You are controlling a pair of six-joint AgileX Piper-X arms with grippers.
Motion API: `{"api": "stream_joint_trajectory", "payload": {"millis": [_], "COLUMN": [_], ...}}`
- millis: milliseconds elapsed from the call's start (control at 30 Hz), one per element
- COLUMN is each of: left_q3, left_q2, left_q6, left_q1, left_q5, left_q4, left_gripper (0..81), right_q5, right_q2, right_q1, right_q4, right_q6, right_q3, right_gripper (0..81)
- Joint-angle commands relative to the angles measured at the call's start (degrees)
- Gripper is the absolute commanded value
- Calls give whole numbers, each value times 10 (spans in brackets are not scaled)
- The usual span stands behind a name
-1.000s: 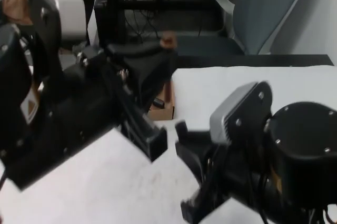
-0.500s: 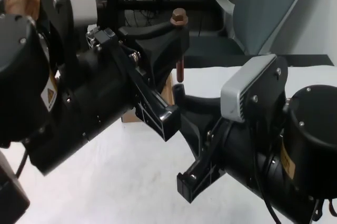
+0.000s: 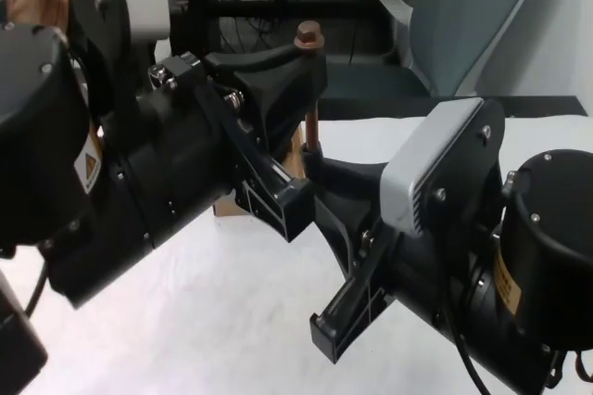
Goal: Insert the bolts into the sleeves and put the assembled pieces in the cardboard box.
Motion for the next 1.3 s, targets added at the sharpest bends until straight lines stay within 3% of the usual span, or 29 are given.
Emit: {"api": "stream_joint_trajectory", "payload": {"millis": [0,400,567,767,833,967,1133,1267], "left_q3": [0,0,0,0,0,0,0,0], "left_q2": [-2,-2,-2,-2,-2,-2,-10,-45], "left_q6": [-6,-9,-76,-78,-78,-78,-122,-104], "left_q1": [0,0,-1,-1,-1,-1,1,0], "left_q5": [-4,-22,-11,22,43,49,44,44], "left_q4": [24,24,24,24,24,18,18,18], "left_gripper": [18,18,18,15,151,700,700,700], "right_q5": [1,1,1,-8,-17,-17,-8,13], "right_q2": [-9,-44,-45,-45,-45,-45,-36,-14], "right_q1": [1,1,1,1,1,1,-1,-1], "right_q4": [-44,-46,-137,-203,-192,-158,-124,-60], "right_q6": [-12,-51,-51,-51,-51,-37,-33,-33], "right_q3": [-7,-7,-8,-8,-8,-8,-8,-8], "right_gripper": [6,6,6,6,6,6,6,6]}}
